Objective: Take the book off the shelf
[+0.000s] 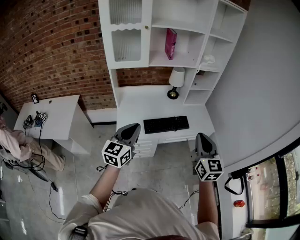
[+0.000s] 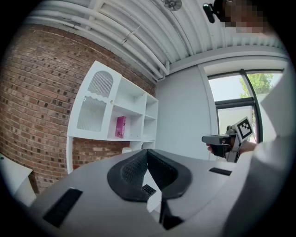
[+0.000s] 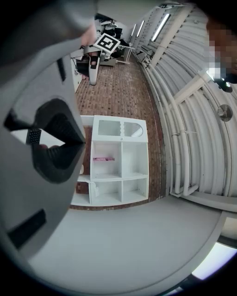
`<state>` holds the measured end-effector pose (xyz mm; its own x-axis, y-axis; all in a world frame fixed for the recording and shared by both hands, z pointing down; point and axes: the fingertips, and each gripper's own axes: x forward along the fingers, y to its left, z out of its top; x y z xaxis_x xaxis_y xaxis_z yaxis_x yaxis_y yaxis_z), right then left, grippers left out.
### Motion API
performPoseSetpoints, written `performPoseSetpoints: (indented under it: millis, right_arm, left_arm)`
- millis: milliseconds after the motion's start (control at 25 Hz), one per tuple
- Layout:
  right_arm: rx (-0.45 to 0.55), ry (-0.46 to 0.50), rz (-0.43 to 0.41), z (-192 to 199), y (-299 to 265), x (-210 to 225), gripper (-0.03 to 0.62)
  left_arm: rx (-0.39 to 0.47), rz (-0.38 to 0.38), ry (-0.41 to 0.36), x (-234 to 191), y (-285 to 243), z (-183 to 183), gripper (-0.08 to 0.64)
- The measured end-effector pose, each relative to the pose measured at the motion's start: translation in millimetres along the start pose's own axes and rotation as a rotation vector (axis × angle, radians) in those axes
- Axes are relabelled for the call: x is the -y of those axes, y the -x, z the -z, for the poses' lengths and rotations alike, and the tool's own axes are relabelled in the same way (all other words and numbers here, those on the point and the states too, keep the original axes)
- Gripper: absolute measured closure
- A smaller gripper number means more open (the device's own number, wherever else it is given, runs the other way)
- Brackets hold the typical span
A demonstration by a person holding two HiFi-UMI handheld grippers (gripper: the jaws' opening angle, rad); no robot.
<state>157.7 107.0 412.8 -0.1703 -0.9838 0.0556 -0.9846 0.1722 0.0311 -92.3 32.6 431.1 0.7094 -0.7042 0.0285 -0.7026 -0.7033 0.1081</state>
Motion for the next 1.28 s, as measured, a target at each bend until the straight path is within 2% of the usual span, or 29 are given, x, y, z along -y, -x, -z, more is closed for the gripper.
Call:
performPoseSetpoints:
  millis: [720,1280]
  right_arm:
    - [0.011,0.009,-0.027,2,4,-4,0.591]
    - [0.012,-0.008,-0.027,9,11,11,0.584]
  left_arm:
    - [0.001,0.016,0.002,11,-4,4,0.565]
    - [-0.011,0.012,0.008,25,-9,12,0.565]
